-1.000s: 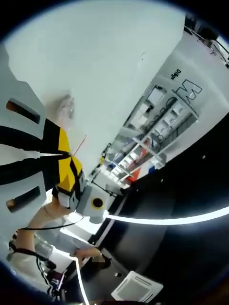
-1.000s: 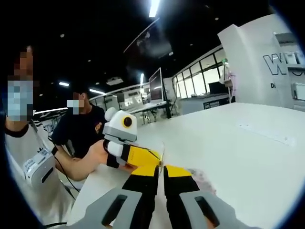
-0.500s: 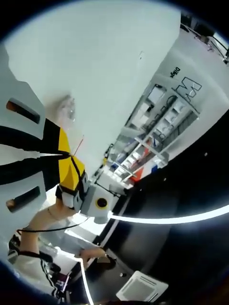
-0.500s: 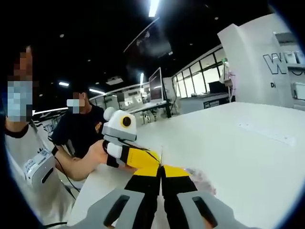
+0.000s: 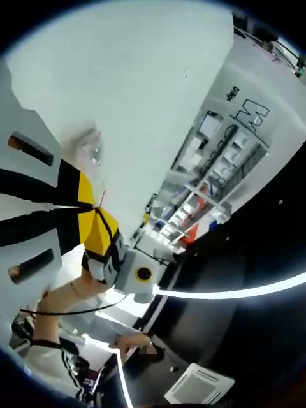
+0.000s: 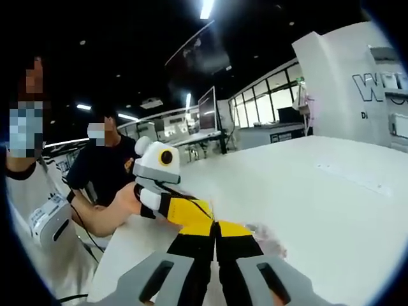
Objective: Open the resealable bag by pulling the two sides of the seal apart until the entire bag opening is separated and visibly accessible.
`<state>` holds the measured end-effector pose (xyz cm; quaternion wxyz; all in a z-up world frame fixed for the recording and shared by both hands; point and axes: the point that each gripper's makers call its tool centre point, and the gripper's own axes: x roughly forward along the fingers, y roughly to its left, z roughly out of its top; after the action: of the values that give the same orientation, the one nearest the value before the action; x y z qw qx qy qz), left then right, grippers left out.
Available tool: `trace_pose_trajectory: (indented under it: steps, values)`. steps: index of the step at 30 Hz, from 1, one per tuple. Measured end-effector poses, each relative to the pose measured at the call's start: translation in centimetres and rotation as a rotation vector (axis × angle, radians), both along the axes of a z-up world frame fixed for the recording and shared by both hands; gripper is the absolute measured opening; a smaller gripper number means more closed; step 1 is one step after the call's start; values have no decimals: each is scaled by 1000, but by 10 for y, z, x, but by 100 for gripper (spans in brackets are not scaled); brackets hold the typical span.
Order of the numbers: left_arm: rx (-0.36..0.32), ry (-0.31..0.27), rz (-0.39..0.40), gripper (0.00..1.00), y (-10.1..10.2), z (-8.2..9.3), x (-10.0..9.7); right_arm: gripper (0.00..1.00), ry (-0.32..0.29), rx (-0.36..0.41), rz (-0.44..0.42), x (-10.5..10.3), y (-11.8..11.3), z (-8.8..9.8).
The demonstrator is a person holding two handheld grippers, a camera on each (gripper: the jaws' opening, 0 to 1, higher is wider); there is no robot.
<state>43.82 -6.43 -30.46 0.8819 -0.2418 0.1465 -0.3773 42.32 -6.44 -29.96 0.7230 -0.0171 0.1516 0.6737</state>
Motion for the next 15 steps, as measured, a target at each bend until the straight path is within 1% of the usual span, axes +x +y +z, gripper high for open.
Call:
trace_pose_trajectory:
  steps: [7, 13, 15]
  values:
    - [64, 5, -6, 0, -1, -6, -2, 0, -50, -45, -13, -1, 0, -5]
    - [86, 18, -16, 0, -2, -10, -4, 0, -55, -62, -21, 0, 0, -8]
    - [85, 24, -18, 0, -2, -10, -4, 0, -67, -68, -25, 0, 0, -8]
